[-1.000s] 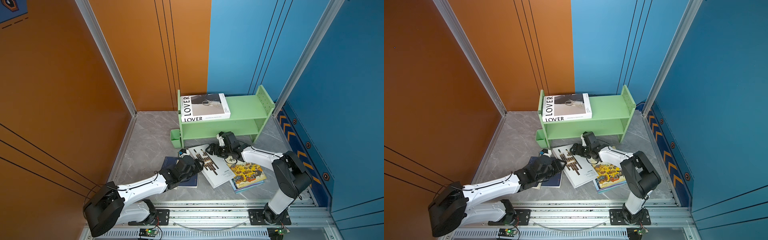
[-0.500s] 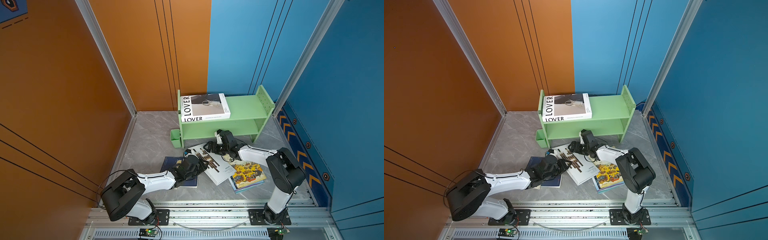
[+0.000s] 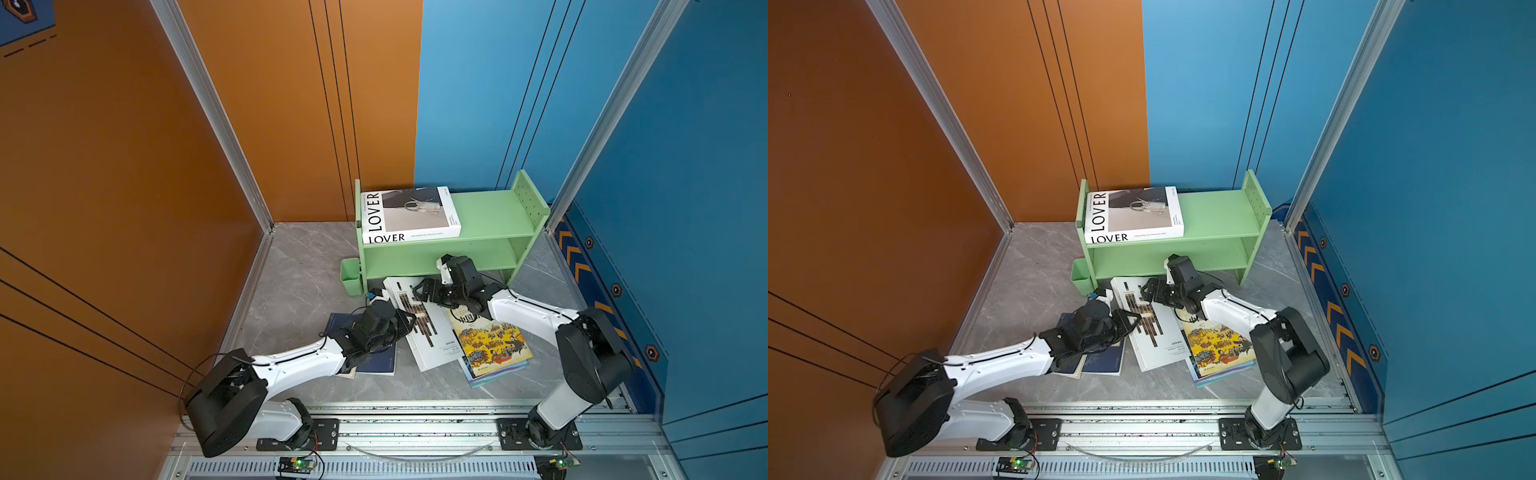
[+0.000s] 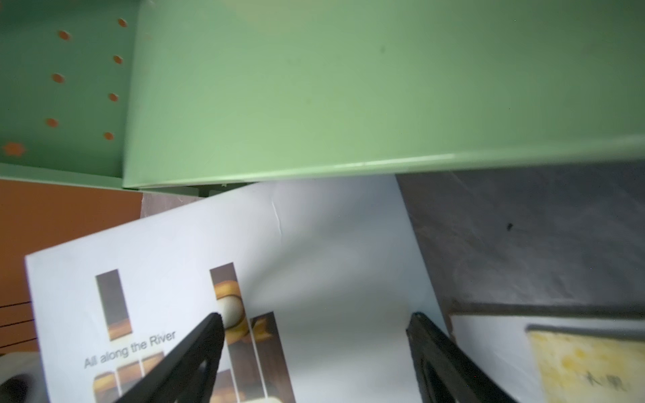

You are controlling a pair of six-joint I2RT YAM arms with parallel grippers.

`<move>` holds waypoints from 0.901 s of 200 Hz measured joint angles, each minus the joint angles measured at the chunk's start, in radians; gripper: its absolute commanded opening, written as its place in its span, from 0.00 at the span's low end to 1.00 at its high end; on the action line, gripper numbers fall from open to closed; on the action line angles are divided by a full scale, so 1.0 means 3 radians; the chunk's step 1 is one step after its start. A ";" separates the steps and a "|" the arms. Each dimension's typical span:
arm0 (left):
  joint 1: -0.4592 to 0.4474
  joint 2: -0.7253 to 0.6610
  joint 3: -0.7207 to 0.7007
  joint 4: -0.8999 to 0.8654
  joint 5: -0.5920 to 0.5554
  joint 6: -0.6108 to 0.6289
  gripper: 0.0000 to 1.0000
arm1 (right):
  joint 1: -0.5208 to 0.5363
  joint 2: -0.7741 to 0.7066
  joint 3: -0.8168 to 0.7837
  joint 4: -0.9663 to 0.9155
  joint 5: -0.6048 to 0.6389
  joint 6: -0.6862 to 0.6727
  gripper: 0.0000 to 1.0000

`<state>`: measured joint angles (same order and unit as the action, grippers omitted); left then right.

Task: Stacking books/files
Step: Pick up the book at the center of the table.

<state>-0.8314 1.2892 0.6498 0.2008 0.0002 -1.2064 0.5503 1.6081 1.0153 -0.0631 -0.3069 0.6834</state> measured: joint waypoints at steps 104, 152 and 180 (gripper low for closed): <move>0.0238 -0.1118 0.1118 -0.2134 0.0532 0.0900 0.16 | -0.0121 -0.0893 0.0354 -0.0376 0.0076 -0.0197 0.93; 0.0446 -0.1207 0.1830 -0.2636 0.0988 0.1156 0.17 | -0.0403 -0.1300 0.0467 -0.0434 -0.0003 -0.0168 0.95; 0.0563 -0.1199 0.2332 -0.2754 0.1233 0.1282 0.19 | -0.0595 -0.1546 0.0537 -0.0365 -0.0118 -0.0078 1.00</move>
<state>-0.6624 0.9295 1.3495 -0.6254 0.3702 -0.8219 0.3717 1.1442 1.1763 -0.1726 -0.3424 0.6601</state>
